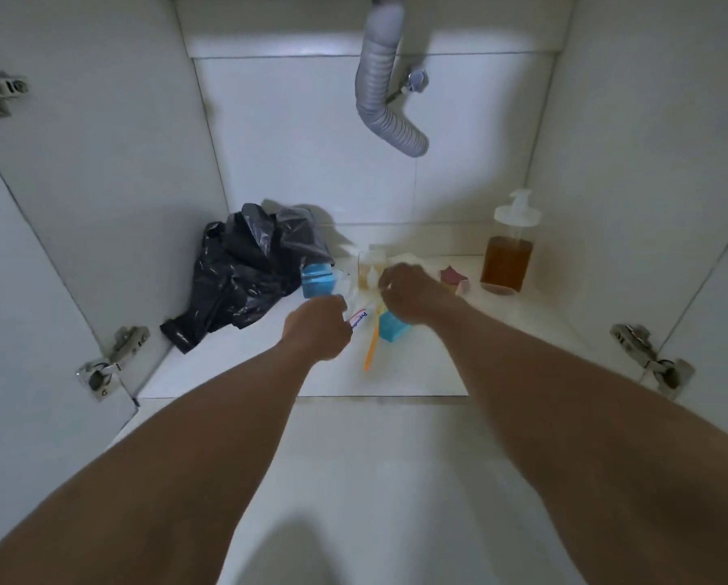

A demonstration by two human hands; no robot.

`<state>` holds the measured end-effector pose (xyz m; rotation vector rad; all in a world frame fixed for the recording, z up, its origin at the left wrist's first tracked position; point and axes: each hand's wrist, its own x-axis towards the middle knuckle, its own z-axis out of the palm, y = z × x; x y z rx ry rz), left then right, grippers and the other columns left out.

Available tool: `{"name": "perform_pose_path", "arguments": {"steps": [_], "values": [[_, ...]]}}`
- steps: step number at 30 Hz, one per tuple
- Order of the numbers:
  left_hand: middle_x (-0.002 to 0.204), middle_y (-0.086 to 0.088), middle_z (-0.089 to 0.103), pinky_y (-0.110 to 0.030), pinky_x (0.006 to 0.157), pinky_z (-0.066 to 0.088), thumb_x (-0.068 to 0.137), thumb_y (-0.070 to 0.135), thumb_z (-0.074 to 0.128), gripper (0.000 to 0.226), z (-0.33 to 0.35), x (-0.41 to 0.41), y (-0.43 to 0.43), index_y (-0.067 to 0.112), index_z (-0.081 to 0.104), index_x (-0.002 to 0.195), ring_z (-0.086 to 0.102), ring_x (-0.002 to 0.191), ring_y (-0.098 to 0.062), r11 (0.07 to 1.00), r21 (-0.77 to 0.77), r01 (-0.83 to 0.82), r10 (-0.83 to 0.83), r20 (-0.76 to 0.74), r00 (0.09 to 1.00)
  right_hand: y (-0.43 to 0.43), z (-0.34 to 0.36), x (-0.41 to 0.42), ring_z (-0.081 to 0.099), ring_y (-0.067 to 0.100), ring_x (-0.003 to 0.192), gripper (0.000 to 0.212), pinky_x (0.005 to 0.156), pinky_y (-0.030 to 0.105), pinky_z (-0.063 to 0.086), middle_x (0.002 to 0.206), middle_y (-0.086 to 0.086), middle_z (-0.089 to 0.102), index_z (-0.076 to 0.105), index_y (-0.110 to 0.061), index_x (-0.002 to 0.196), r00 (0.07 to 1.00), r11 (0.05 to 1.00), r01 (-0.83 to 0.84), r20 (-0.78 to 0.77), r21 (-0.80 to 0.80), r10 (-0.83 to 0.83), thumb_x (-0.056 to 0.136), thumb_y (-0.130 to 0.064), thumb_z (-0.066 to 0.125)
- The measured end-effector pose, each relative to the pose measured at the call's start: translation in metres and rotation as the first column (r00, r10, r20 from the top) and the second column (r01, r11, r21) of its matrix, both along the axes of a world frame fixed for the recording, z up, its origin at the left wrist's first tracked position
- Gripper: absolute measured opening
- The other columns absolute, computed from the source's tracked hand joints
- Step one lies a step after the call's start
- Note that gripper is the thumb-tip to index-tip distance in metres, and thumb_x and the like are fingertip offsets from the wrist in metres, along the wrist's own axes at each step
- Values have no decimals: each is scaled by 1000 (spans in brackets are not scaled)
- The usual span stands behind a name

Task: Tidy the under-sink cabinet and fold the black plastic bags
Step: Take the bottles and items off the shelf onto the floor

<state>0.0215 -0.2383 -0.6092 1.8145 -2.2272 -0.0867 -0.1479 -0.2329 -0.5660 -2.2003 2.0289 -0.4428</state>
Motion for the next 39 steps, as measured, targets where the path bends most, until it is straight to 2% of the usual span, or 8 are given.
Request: {"name": "perform_pose_path", "arguments": {"steps": [6,11,14,18,26,30,34,39], "values": [[132,-6,57,-35,89,49,99,22,51,41,-47,-13,-9,17,52,140,54,118,-23,996,85,11,-21,116,993,6,-65,19,52,28,125,37,101,34,42,138,9,54,53,-14,138,972,962,-126,-163,242,169,104,-23,43],[120,-8,63,-34,83,46,102,22,45,35,-60,-10,-3,15,55,135,56,110,-23,1000,-17,16,-11,257,966,6,-74,28,60,28,109,31,80,34,47,119,12,60,59,-5,121,973,962,-62,-199,266,117,103,-26,45],[113,-7,66,-33,76,50,99,20,55,31,-56,-10,0,15,60,128,64,100,-23,999,-12,-39,40,134,990,7,-75,28,64,29,101,25,72,33,47,110,11,59,55,-6,118,975,969,14,-216,248,41,95,-13,58],[120,-7,64,-31,82,54,83,24,81,52,-44,-13,3,14,56,128,65,106,-23,966,224,-132,169,-153,974,14,-68,26,62,24,87,29,75,32,51,81,4,47,54,-4,119,984,961,42,-177,272,7,90,-3,59],[113,-6,68,-35,76,61,85,18,78,38,-51,-16,60,18,68,121,66,90,-21,897,442,-16,268,-514,815,56,-58,-1,65,24,86,46,74,37,56,110,10,63,49,-18,127,990,987,29,135,156,-51,85,-9,64],[101,-1,72,-31,60,60,84,13,77,21,-78,-22,115,24,68,99,69,81,-17,924,379,57,249,-706,663,102,-89,-15,63,19,78,30,69,36,54,94,0,66,54,-23,109,945,997,78,315,28,-83,82,-21,69],[94,5,67,-29,64,60,84,11,77,23,-125,-28,161,22,61,95,67,86,-12,885,447,128,274,-723,634,166,-145,-25,59,11,70,31,64,32,55,81,-10,57,44,-29,102,871,973,228,455,-42,-185,85,-21,69],[99,-6,71,-48,76,63,79,3,78,26,-192,-29,184,21,62,88,72,90,-26,756,653,50,490,-614,618,211,-219,-26,60,9,62,31,63,25,57,77,-10,58,40,-33,107,901,975,200,373,93,-220,92,-24,65]]}}
